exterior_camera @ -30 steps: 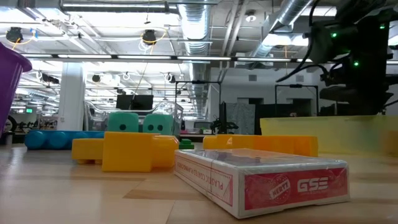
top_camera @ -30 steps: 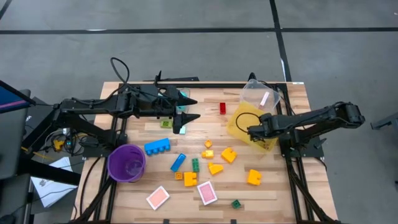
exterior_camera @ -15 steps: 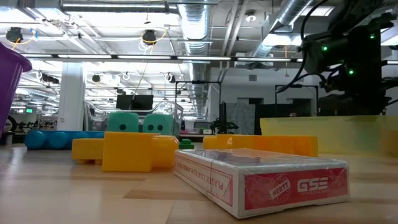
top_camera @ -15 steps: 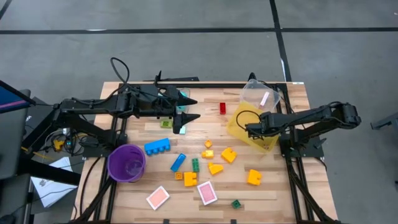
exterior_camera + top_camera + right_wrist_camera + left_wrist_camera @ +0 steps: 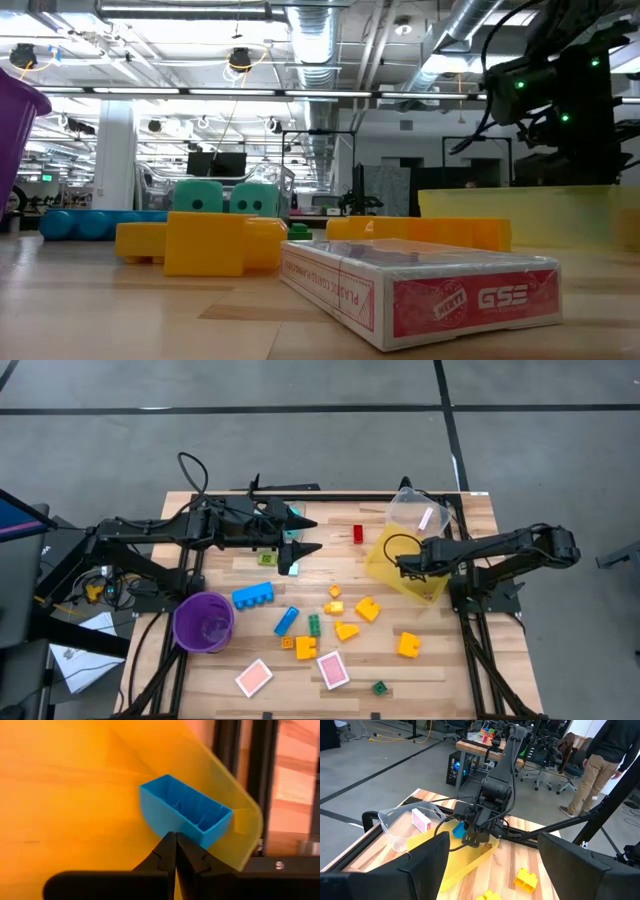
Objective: Pick & Place Toys
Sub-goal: Put the blue game piece into the yellow bin
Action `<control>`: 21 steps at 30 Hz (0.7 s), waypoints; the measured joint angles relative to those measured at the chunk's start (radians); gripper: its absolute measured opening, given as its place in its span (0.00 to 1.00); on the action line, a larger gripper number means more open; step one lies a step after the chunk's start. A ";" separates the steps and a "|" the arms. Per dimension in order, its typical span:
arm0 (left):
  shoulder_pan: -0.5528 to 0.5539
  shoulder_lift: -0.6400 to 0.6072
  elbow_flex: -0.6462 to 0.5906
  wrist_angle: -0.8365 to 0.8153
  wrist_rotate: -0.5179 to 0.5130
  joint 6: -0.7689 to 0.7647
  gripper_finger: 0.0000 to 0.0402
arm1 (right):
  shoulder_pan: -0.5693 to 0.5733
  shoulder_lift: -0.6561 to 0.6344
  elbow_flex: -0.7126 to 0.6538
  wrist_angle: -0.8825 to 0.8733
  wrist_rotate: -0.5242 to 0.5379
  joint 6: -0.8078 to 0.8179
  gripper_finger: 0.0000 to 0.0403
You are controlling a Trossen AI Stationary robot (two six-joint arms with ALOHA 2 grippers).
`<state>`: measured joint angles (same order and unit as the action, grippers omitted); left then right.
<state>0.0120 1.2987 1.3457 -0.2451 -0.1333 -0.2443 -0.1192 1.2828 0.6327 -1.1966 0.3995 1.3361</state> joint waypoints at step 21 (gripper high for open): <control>0.000 0.000 0.000 0.000 0.000 0.000 0.74 | 0.054 -0.002 -0.001 -0.044 0.020 0.000 0.00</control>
<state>0.0123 1.2987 1.3457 -0.2455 -0.1333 -0.2443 -0.0650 1.2812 0.6319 -1.2407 0.4194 1.3357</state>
